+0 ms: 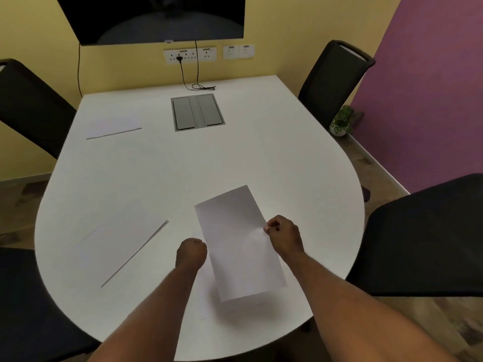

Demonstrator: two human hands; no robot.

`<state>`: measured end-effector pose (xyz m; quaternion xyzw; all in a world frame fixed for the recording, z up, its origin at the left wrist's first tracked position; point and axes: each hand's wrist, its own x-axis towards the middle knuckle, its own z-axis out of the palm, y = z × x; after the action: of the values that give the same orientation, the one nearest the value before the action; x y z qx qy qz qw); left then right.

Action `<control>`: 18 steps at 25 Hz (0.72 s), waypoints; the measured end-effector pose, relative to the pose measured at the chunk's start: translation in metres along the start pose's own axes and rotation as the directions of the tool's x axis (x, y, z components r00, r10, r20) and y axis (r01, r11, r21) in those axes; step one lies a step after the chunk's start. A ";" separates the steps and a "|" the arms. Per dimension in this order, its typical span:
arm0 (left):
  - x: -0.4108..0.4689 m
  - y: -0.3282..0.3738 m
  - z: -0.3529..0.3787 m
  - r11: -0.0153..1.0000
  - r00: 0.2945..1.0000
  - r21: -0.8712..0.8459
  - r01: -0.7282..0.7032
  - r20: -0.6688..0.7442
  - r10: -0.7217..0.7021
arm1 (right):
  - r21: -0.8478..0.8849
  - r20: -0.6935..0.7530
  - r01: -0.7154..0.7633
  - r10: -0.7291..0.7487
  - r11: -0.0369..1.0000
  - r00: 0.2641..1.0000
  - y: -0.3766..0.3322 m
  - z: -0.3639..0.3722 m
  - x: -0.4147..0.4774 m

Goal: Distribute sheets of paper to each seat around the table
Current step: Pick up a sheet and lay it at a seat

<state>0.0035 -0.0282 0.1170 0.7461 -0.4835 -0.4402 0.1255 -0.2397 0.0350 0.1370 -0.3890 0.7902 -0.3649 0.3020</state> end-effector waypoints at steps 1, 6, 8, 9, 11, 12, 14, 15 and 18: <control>0.001 0.001 0.001 1.000 1.000 -0.005 0.005 -0.009 -0.005 | -0.003 0.003 0.013 -0.013 1.000 1.000 -0.002 -0.003 0.002; -0.025 0.030 0.034 0.988 0.997 -0.137 -0.069 -0.054 0.062 | 0.021 0.021 0.095 -0.095 0.995 0.995 0.002 -0.063 0.022; -0.040 0.045 0.057 0.939 0.997 -0.337 -0.074 -0.032 0.067 | 0.033 0.046 0.119 -0.121 0.992 0.992 0.011 -0.092 0.034; -0.052 0.055 0.069 0.911 0.998 -0.406 -0.069 -0.027 0.063 | 0.038 0.051 0.128 -0.130 0.991 0.990 0.018 -0.108 0.040; -0.072 0.074 0.095 0.887 0.996 -0.453 -0.092 -0.056 0.074 | 0.040 0.070 0.147 -0.149 0.988 0.986 0.030 -0.142 0.052; -0.081 0.084 0.109 0.883 0.993 -0.456 -0.110 -0.080 0.082 | 0.035 0.086 0.160 -0.162 0.986 0.983 0.035 -0.160 0.060; -0.100 0.102 0.130 0.868 0.991 -0.483 -0.116 -0.115 0.068 | 0.028 0.094 0.193 -0.195 0.981 0.976 0.043 -0.189 0.073; -0.109 0.111 0.141 0.859 0.990 -0.498 -0.121 -0.127 0.066 | 0.023 0.091 0.208 -0.209 0.978 0.974 0.046 -0.204 0.079; -0.126 0.139 0.169 0.844 0.987 -0.517 -0.140 -0.144 0.075 | 0.019 0.084 0.233 -0.234 0.972 0.969 0.051 -0.241 0.101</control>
<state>-0.2306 0.0478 0.1717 0.6799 -0.3774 -0.5027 0.3776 -0.4951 0.0548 0.2090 -0.4932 0.7236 -0.3844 0.2920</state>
